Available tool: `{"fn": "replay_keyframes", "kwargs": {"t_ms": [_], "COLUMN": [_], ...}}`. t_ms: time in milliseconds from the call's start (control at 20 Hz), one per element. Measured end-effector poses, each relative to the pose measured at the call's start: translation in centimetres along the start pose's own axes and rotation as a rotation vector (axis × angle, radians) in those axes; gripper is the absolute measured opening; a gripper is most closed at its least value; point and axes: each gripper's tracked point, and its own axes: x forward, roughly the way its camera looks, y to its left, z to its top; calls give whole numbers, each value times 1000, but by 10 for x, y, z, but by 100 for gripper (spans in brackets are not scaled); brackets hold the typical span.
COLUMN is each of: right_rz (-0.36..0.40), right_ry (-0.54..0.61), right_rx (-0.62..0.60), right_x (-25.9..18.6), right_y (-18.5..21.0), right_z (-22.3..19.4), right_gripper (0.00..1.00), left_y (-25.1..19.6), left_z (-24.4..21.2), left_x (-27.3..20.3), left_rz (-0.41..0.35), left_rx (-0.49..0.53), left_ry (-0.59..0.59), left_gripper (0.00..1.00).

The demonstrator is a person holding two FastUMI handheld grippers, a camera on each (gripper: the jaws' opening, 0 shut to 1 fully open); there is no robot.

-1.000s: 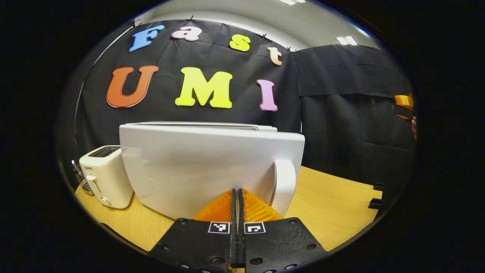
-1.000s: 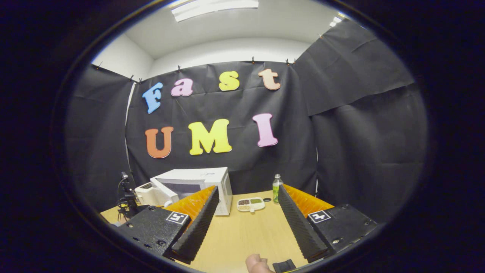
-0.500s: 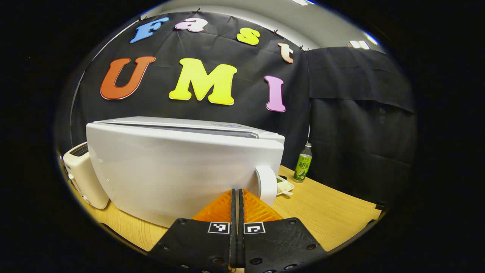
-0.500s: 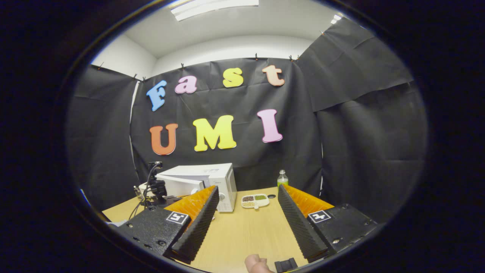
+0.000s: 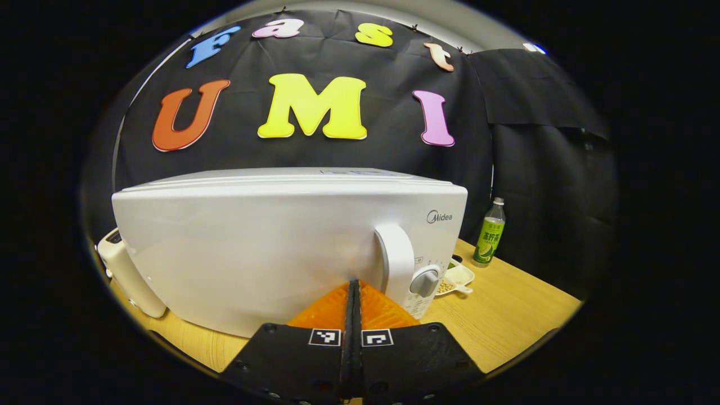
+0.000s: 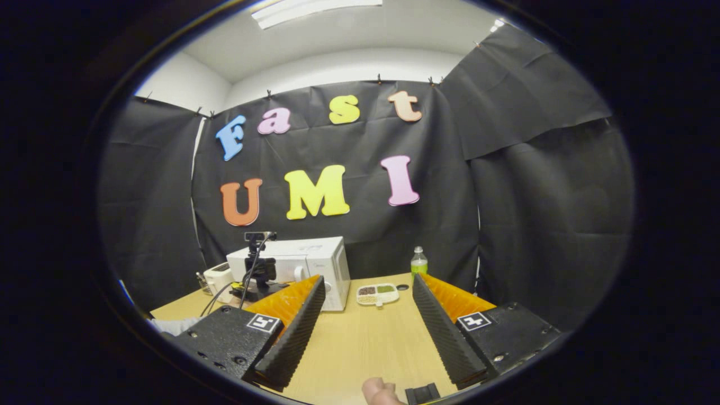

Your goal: Open the microwave oven with the left hand, put the food in, and close the microwave oven.

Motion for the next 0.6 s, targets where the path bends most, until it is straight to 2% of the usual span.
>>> {"fn": "replay_keyframes", "kwargs": {"t_ms": [300, 400, 500, 550, 600], "right_rz": [5, 4, 4, 3, 4], "right_ry": [14, 17, 20, 22, 24], "right_rx": [8, 3, -1, -5, -7], "right_x": [0, 0, 0, 0, 1], "right_y": [2, 3, 6, 7, 8], "right_z": [-4, -5, -7, -8, -9], "right_gripper": [99, 100, 99, 100, 99], "left_y": [-2, -10, -7, -9, -13], "left_z": [1, -13, -20, -20, -24], "left_x": [-1, -6, -22, -30, -41], "left_rz": [-17, -35, -13, -20, -25], "left_rx": [-43, -45, -34, -40, -46], "left_ry": [-10, 50, 94, 103, 122], "left_gripper": [0, 0, 2, 10, 34]}}
